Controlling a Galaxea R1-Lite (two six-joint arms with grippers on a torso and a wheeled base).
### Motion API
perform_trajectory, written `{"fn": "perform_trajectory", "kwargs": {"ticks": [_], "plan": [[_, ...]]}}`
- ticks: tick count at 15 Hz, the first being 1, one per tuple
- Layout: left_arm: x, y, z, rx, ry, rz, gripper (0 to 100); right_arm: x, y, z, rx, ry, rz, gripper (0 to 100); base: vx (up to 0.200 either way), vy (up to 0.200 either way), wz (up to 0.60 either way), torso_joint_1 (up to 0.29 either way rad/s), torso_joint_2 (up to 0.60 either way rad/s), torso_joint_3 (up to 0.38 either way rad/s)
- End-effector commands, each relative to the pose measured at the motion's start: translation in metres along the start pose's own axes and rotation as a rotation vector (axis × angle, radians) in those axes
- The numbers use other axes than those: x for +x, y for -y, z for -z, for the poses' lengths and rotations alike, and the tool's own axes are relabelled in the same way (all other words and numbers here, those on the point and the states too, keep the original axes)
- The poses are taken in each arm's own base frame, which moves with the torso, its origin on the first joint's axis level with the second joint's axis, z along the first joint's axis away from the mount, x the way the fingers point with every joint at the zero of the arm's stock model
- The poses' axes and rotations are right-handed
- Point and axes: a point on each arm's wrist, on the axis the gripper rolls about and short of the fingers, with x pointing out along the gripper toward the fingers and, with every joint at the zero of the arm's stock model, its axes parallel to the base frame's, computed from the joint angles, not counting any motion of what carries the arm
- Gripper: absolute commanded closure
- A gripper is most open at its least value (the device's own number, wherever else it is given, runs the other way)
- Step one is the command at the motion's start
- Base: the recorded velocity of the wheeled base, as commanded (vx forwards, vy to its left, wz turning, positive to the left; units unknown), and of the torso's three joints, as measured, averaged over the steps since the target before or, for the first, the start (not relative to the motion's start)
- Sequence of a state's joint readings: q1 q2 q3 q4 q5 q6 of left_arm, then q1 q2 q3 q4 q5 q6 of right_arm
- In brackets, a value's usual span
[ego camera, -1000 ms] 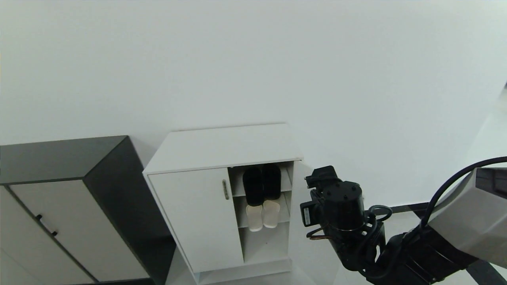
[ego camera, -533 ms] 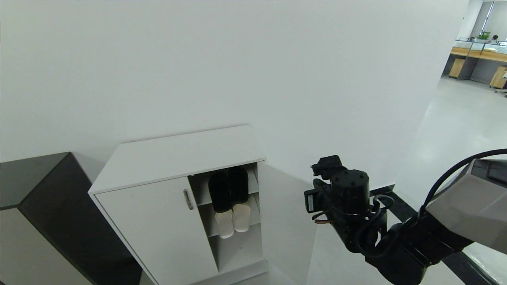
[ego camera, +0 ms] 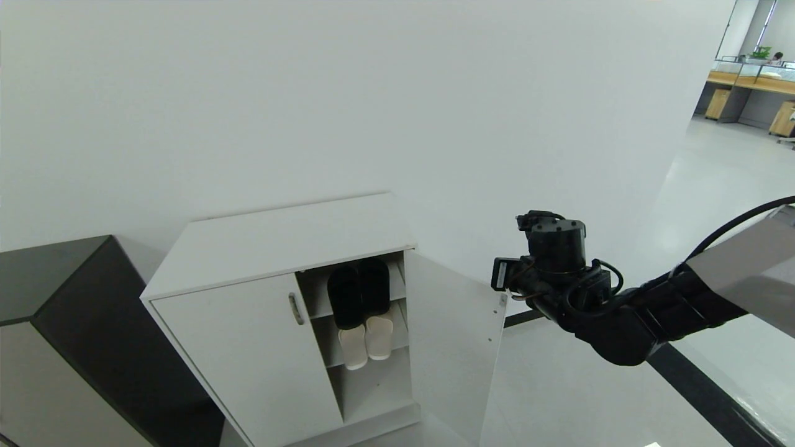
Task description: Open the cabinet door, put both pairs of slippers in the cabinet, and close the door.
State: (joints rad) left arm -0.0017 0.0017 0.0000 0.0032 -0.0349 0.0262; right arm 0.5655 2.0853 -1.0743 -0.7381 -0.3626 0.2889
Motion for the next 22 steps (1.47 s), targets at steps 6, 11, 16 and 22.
{"fn": "perform_trajectory", "kwargs": {"ticks": [6, 11, 16, 22], "plan": [[0.0, 0.0, 0.0, -0.002, 0.0, 0.0, 100, 0.035, 0.017, 0.006, 0.015, 0.001, 0.039, 100, 0.0, 0.0, 0.0, 0.0, 0.0, 0.0], [0.0, 0.0, 0.0, -0.002, 0.0, 0.0, 100, 0.06, 0.025, 0.02, 0.016, -0.01, 0.067, 100, 0.0, 0.0, 0.0, 0.0, 0.0, 0.0], [0.0, 0.0, 0.0, -0.002, 0.0, 0.0, 100, 0.076, 0.031, 0.039, 0.009, -0.04, 0.089, 100, 0.0, 0.0, 0.0, 0.0, 0.0, 0.0], [0.0, 0.0, 0.0, -0.002, 0.0, 0.0, 100, 0.092, 0.038, 0.043, 0.016, -0.025, 0.11, 100, 0.0, 0.0, 0.0, 0.0, 0.0, 0.0]]}}
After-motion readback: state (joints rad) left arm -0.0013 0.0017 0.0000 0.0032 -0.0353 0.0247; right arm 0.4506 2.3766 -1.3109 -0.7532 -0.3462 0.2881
